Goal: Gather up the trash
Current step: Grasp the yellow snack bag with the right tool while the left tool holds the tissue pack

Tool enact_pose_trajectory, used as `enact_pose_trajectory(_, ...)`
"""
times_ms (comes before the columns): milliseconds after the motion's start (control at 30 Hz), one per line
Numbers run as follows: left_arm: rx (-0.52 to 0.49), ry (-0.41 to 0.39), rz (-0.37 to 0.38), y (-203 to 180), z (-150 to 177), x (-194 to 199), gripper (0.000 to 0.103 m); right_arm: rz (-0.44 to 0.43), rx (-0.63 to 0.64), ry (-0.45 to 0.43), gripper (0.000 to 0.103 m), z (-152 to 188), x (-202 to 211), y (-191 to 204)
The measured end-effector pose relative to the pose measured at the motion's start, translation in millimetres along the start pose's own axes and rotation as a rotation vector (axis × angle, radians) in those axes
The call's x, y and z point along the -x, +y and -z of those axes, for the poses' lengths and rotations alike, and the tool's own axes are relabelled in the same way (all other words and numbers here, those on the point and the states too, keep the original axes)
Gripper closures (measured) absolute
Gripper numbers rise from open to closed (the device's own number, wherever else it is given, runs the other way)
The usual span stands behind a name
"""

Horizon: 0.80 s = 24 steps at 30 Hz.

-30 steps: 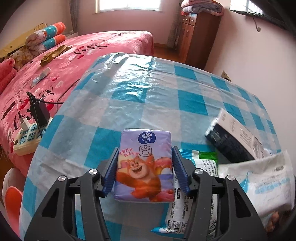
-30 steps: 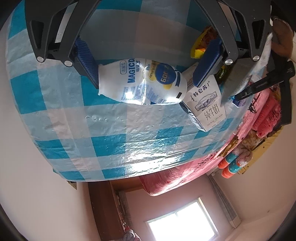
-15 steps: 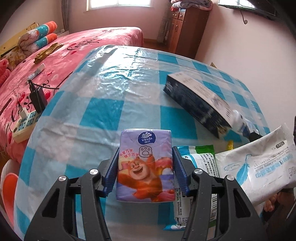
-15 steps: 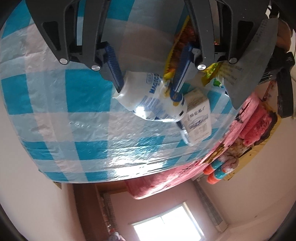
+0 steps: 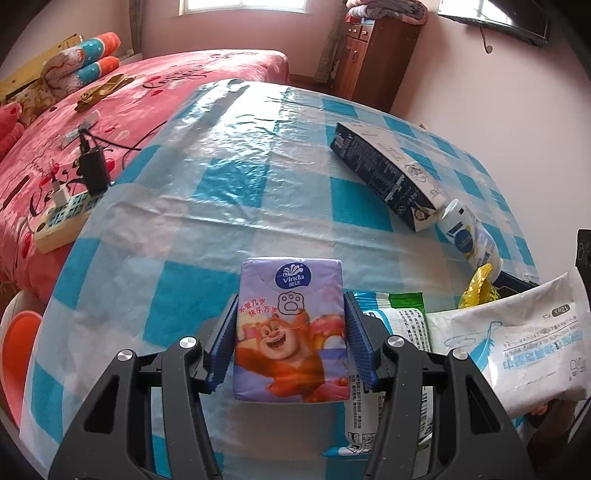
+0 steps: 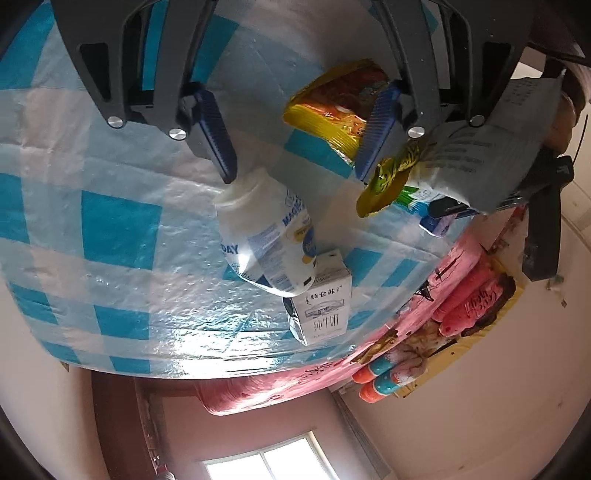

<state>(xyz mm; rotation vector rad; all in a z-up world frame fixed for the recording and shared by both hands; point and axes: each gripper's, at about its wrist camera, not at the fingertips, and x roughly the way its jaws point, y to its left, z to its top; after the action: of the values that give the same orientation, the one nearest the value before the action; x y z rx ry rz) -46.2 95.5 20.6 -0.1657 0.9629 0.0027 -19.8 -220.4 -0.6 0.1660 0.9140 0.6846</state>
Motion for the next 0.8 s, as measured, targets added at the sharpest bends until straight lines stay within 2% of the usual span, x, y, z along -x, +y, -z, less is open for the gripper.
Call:
enact_pose_trajectory(267,0.042,-0.02,0.019,19,7,7,0.047,-0.1,0.047,0.032,0.032,14,10,9)
enact_pose_trajectory(500,0.069,-0.035,0.042,32,11,13,0.048,-0.141,0.102,0.038,0.031,23,13,37)
enact_pose_trajectory(567,0.076,-0.039,0.047,36,12,15,0.049,-0.151,0.111,0.043,0.025,25,13,44)
enact_pose_trajectory(800,0.082,-0.052,0.072,47,19,20,0.049,-0.098,0.121,0.049,0.023,29,1,56)
